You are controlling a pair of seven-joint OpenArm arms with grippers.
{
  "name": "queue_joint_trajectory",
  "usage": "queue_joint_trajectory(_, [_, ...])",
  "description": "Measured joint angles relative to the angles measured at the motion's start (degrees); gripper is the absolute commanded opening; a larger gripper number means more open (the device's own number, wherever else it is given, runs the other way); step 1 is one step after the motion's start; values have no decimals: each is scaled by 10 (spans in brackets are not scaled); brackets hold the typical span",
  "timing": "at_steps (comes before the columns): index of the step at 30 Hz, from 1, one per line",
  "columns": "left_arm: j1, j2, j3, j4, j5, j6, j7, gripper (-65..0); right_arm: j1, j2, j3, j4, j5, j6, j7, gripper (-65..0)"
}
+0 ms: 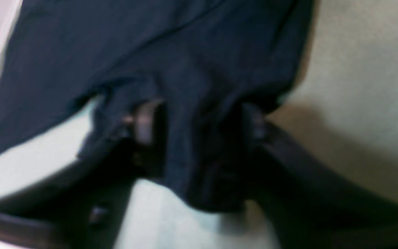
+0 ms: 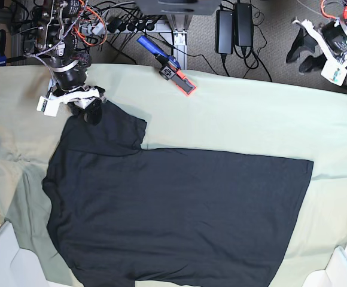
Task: Fold the T-shirt properly
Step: 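Grasp the dark grey T-shirt's sleeve corner with the right gripper, then grasp the shirt's side edge with the left gripper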
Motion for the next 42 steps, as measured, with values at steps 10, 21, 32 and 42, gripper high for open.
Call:
queue_joint_trajectory(10, [-103,-42,-32,-3,0,51,-11,-289,0,0,0,-2,-48,0,-1,-650])
queue_joint_trajectory(21, [-375,-45,15,-310,-30,77,-17,-289,0,0,0,-2,-58,0,0,-650])
queue_joint_trajectory(32, [-593,-5,122,-578,-61,49,-7,-289,0,-2,0,-2,-59,0,1,-650])
queue_joint_trajectory(42, [-614,24,144,-587,-52,44,-3,-289,-1,-3,0,-2,-59,0,2,-650])
